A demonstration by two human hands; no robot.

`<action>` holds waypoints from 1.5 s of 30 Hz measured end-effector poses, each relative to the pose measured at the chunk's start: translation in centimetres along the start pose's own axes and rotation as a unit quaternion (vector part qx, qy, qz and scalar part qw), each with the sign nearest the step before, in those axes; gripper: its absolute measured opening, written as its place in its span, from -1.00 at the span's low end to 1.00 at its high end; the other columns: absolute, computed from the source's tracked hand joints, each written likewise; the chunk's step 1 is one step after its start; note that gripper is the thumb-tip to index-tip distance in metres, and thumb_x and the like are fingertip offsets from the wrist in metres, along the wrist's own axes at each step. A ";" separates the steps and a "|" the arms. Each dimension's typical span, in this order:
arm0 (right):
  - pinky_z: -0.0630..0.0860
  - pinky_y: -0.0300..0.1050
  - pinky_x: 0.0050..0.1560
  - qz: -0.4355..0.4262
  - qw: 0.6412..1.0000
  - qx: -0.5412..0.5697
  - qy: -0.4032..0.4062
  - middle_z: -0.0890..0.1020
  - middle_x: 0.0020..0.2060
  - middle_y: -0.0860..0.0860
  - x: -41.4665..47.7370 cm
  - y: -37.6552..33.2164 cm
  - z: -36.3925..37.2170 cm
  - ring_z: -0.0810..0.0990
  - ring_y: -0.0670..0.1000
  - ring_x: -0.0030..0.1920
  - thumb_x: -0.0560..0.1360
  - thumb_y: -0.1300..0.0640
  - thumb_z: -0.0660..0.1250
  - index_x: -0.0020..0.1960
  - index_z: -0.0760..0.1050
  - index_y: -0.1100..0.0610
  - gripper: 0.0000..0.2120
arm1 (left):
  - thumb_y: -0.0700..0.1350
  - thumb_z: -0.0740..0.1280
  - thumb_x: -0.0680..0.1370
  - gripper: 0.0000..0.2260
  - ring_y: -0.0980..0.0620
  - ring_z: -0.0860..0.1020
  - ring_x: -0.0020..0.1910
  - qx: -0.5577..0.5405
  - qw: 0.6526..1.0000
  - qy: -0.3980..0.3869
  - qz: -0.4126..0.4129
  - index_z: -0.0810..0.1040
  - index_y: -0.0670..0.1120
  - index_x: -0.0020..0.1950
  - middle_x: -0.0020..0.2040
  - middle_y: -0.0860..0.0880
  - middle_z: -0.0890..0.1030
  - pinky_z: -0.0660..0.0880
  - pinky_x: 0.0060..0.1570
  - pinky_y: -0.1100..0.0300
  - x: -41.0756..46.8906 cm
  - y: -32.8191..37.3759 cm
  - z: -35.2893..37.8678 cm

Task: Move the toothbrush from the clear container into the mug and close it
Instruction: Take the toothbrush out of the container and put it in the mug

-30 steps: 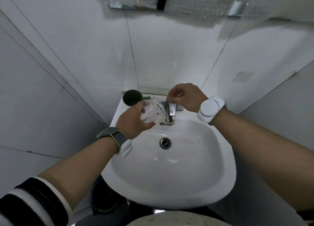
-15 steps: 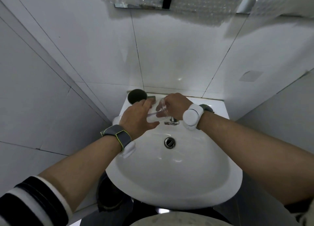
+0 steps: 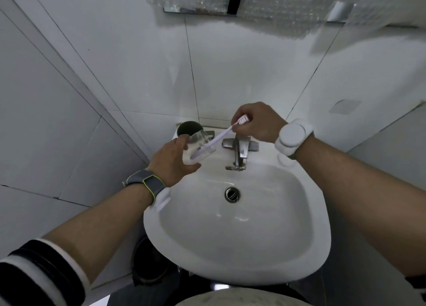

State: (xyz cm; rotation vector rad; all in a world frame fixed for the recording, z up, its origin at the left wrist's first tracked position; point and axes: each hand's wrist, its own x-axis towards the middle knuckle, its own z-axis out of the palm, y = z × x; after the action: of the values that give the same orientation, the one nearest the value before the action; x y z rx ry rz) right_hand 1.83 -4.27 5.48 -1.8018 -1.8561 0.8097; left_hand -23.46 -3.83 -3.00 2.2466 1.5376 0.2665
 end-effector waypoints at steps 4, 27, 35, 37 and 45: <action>0.63 -0.14 -0.18 -0.015 0.990 0.132 0.042 0.66 -0.32 0.06 0.4 -1.0 -1.7 0.71 0.07 -0.27 0.38 0.29 0.41 -0.20 0.57 0.10 -0.89 | 0.16 0.50 0.35 -0.32 -0.07 0.56 0.00 -0.011 0.998 0.001 -0.056 0.33 0.01 0.37 0.09 -0.01 0.56 0.57 -0.02 0.02 -0.5 -2.0 -0.2; 0.49 -0.09 -0.05 0.134 0.986 0.072 0.073 0.68 0.00 0.17 9.3 -0.9 12.9 0.62 0.20 0.03 0.45 0.13 0.33 0.01 0.58 0.21 -0.80 | 0.20 0.48 0.35 -0.32 -0.03 0.56 0.01 -0.035 0.998 -0.016 -0.043 0.29 0.07 0.37 0.11 0.07 0.53 0.56 0.01 -0.01 0.1 -5.8 -1.4; 0.47 -0.10 -0.08 0.167 0.983 0.056 0.060 0.68 -0.07 0.17 9.0 1.1 13.6 0.62 0.20 -0.03 0.45 0.11 0.31 -0.02 0.59 0.22 -0.79 | 0.18 0.48 0.37 -0.32 -0.02 0.55 0.05 -0.034 0.998 -0.032 -0.030 0.27 0.07 0.39 0.16 0.05 0.54 0.56 0.03 0.00 0.4 -6.4 -0.4; 0.56 -0.05 -0.04 0.171 0.981 0.080 0.050 0.70 -0.07 0.15 8.8 1.7 13.1 0.65 0.17 -0.03 0.44 0.10 0.34 0.01 0.59 0.18 -0.79 | 0.18 0.48 0.36 -0.33 -0.01 0.55 0.04 -0.045 0.998 -0.038 -0.026 0.28 0.07 0.38 0.15 0.06 0.54 0.56 0.01 0.02 0.8 -5.8 -0.2; 0.56 -0.09 0.07 0.190 0.972 0.136 0.018 0.67 0.01 0.16 6.1 5.2 9.2 0.63 0.13 -0.03 0.46 0.14 0.39 0.22 0.54 0.15 -0.66 | 0.17 0.49 0.36 -0.32 0.02 0.55 0.02 -0.072 0.997 -0.037 0.016 0.30 0.02 0.39 0.12 0.06 0.56 0.45 -0.09 0.16 2.1 -0.5 1.9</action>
State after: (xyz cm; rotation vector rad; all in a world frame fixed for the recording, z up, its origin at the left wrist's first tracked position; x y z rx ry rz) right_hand -0.84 0.69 -5.34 -1.9965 -1.3150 1.0965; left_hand -22.39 -2.10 -5.13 2.1458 1.3992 0.2920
